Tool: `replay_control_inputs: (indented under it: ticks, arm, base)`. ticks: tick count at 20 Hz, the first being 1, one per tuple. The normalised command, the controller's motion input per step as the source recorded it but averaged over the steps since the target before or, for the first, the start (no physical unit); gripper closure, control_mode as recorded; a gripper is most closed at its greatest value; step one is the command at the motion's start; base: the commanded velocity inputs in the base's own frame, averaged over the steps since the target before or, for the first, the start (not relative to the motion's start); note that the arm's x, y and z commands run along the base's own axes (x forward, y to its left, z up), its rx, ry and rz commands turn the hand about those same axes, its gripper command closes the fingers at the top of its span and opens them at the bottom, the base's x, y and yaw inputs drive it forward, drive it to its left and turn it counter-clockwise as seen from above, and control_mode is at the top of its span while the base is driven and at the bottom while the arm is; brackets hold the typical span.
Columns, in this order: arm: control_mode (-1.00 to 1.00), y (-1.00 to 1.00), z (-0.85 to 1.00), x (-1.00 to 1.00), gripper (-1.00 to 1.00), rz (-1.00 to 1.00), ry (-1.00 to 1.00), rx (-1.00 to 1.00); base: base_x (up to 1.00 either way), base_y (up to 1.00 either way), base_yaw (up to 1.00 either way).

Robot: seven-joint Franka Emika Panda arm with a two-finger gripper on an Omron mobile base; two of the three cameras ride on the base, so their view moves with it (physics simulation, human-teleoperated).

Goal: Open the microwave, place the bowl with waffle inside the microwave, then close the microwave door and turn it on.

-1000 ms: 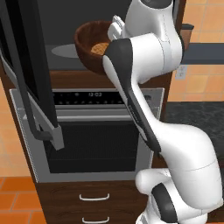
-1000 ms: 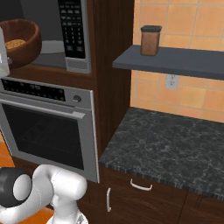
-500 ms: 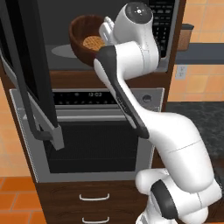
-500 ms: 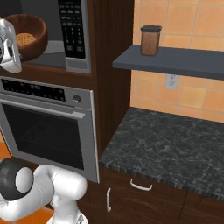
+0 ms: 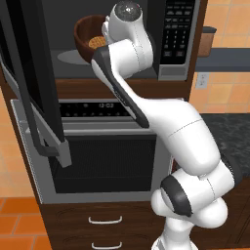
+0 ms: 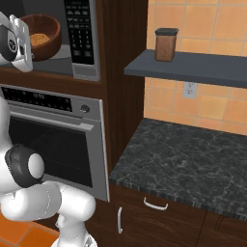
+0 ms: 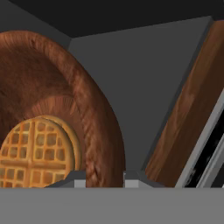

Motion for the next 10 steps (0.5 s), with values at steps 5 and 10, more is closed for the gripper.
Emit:
replay_control_inputs:
  ticks: [5, 10]
  arm:
    - [-1.0, 0.01, 0.0, 0.72, 1.0, -0.04, 0.1, 0.0]
    - [-1.0, 0.02, 0.01, 0.47, 1.0, 0.0, 0.0, 0.03]
  base:
    - [0.0, 0.0, 0.0]
    - [0.0, 0.0, 0.0]
